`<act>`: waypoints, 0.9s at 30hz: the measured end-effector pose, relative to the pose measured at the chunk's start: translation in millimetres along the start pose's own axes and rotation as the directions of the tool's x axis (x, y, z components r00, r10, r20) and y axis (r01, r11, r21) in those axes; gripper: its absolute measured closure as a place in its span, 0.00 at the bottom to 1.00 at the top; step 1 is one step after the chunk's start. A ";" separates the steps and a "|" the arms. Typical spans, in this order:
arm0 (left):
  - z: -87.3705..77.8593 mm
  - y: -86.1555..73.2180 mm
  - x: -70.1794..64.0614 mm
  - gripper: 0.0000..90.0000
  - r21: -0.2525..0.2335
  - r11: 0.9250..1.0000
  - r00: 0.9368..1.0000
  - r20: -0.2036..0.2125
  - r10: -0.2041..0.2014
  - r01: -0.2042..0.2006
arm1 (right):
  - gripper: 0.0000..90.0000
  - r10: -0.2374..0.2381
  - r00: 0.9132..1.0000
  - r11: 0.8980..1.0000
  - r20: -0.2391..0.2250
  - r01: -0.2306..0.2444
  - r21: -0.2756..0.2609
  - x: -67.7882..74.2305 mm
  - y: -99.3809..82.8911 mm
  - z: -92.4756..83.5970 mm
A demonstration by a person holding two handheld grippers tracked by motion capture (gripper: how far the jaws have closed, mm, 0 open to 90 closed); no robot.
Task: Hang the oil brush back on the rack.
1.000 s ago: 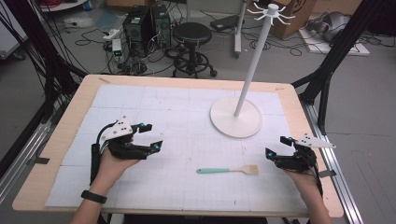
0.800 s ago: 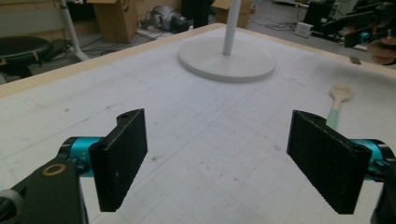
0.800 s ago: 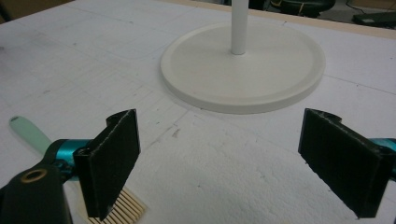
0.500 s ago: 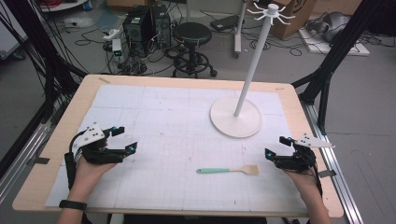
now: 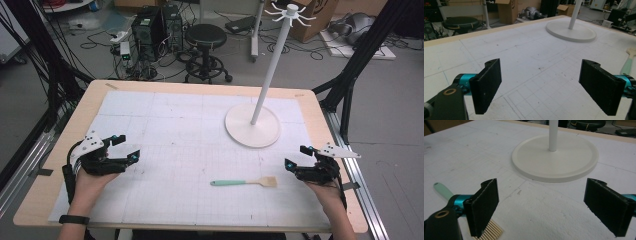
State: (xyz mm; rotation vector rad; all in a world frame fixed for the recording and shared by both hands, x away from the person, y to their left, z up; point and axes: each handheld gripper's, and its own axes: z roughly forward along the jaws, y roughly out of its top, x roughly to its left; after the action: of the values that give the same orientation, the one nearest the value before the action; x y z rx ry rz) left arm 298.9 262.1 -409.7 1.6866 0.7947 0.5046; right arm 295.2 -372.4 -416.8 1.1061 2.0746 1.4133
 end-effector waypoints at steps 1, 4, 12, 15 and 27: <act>-0.8 0.1 0.5 0.21 -0.003 1.000 1.000 0.000 -0.004 0.004 | 0.13 0.000 1.000 1.000 -0.005 0.000 0.001 -0.5 0.2 0.0; -2.1 0.4 0.6 0.21 -0.011 1.000 1.000 -0.001 -0.007 0.007 | 0.13 -0.002 1.000 1.000 -0.005 0.002 0.001 -0.5 0.2 -0.1; -1.2 1.0 -1.7 0.21 -0.007 1.000 1.000 0.008 -0.007 0.007 | 0.13 -0.014 1.000 1.000 -0.022 0.014 -0.004 0.1 1.5 -1.8; -1.5 1.1 -1.9 0.21 -0.006 1.000 1.000 0.003 -0.009 0.009 | 0.13 -0.023 0.999 1.000 -0.042 0.023 -0.008 0.9 2.9 -0.6; 0.4 1.0 -1.1 0.21 -0.002 1.000 1.000 0.005 -0.013 0.013 | 0.13 -0.100 0.979 0.995 -0.177 0.103 0.009 24.1 8.4 20.8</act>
State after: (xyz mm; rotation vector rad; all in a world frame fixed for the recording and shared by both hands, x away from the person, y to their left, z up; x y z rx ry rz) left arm 298.7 261.0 -408.8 1.6790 0.8002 0.4918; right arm 298.2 -339.7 -415.2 0.8965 2.2352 1.4924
